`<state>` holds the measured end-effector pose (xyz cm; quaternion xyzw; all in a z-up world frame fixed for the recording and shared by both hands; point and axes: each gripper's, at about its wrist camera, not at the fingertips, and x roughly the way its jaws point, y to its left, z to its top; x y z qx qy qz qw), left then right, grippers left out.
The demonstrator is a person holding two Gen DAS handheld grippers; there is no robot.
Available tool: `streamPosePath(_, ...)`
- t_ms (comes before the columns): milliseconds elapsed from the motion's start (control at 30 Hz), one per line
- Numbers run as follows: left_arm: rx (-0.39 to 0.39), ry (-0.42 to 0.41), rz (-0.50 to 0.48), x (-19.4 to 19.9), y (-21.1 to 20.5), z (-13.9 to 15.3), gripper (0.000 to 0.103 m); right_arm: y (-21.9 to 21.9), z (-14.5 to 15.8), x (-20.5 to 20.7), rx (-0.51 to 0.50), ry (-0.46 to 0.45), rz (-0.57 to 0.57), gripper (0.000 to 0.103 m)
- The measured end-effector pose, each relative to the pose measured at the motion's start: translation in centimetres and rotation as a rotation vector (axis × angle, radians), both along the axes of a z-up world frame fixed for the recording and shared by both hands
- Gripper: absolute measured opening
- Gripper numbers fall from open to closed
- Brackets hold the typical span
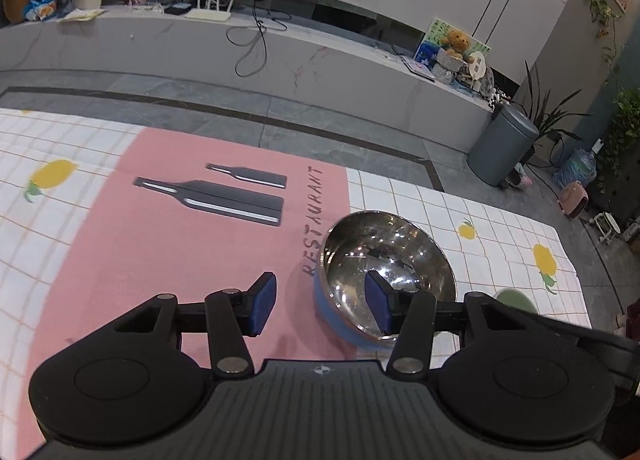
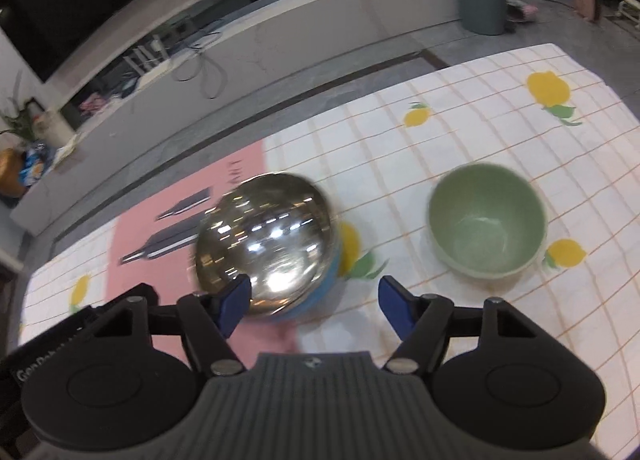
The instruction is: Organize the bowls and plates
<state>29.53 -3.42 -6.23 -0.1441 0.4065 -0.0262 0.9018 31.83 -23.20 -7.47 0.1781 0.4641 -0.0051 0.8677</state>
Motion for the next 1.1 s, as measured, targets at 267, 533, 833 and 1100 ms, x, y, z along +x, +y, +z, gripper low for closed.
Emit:
streamPosePath(267, -0.004, 0.055, -0.016, 2.2, -1.3, -3.0, 0.055, -0.9, -2.7, 1.2, 0.056, 0.043, -0.029, 0.049)
streamPosePath(533, -0.001, 0.076, -0.012, 2.9, -1.7, -3.6, 0.026, -0.7, -2.7, 1.3, 0.090, 0.019, -0.002, 0.030)
streamPosePath(833, 0.035, 0.087, -0.014, 3.0, -2.0, -3.3, 0.015, -0.4, -2.6, 1.2, 0.102, 0.016, 0.014, 0.016)
streamPosePath(1100, 0.044, 0.068, -0.002, 1.8, -1.8, -2.1, 0.015, -0.4, -1.7, 0.8, 0.102, 0.018, 0.038, 0.015)
